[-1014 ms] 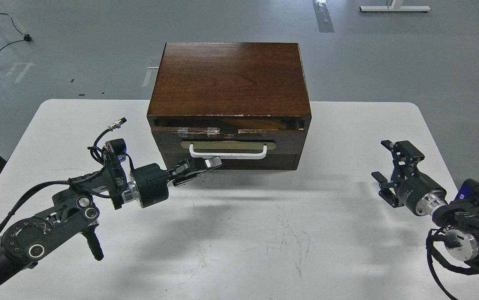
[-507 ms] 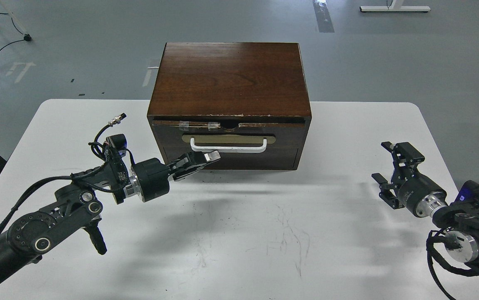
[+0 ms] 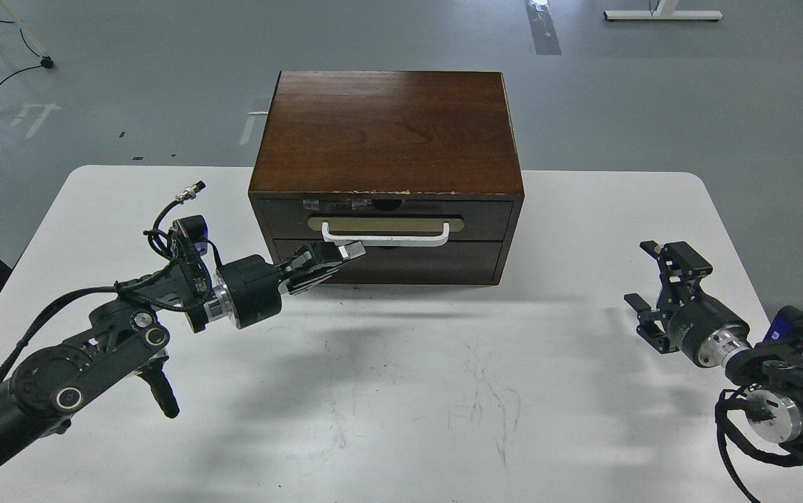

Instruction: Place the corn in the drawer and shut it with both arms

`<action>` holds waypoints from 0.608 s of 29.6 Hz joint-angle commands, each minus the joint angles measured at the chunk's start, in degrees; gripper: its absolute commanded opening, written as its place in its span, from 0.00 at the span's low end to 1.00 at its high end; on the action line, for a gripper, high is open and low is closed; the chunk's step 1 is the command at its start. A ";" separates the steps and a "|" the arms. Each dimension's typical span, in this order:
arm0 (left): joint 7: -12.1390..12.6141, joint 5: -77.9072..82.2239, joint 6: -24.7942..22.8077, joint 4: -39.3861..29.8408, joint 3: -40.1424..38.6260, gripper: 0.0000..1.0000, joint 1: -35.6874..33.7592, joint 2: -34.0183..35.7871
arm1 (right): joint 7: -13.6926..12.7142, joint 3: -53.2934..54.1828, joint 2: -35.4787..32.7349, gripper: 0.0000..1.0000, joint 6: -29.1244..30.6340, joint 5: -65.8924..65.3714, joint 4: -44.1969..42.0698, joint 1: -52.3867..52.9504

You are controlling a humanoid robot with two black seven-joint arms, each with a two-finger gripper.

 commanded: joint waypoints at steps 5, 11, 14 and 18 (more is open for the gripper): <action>-2.79 -4.41 -0.81 -11.80 -1.49 0.07 4.04 5.73 | 0.00 3.49 0.00 0.99 -0.17 0.09 0.00 0.36; -2.79 -20.31 -0.89 -17.44 -9.12 1.00 6.16 9.86 | 0.00 6.22 0.00 0.99 -0.17 0.09 -0.18 0.97; -2.79 -24.89 -0.89 -17.80 -12.55 1.00 6.25 11.01 | 0.00 6.75 0.26 0.99 -0.17 0.09 -0.26 0.97; -2.79 -33.32 -0.37 -17.45 -17.21 1.00 6.25 13.46 | 0.00 8.41 1.06 1.00 -0.17 0.00 -0.53 1.41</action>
